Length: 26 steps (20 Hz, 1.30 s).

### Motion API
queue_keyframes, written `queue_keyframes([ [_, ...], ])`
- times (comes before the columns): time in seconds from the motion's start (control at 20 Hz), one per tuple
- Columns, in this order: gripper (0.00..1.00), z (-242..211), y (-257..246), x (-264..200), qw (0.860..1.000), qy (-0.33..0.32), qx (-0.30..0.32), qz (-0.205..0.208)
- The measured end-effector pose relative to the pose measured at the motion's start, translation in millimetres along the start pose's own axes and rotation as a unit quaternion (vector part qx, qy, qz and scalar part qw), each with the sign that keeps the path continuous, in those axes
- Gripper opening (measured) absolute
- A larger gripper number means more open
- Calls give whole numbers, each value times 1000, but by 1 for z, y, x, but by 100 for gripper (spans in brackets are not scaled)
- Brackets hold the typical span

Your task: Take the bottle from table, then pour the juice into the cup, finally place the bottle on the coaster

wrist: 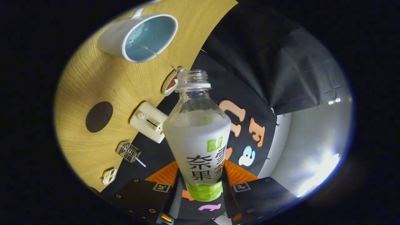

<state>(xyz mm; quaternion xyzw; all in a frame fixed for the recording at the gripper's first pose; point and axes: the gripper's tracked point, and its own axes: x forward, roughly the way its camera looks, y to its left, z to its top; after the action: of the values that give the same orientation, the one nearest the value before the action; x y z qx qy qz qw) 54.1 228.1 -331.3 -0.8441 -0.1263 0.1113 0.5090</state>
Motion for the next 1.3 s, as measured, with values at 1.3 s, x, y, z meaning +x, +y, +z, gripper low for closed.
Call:
queue_keyframes([
  [1.3, 58, -18, 21, -2, 936, 75, 328, 102],
])
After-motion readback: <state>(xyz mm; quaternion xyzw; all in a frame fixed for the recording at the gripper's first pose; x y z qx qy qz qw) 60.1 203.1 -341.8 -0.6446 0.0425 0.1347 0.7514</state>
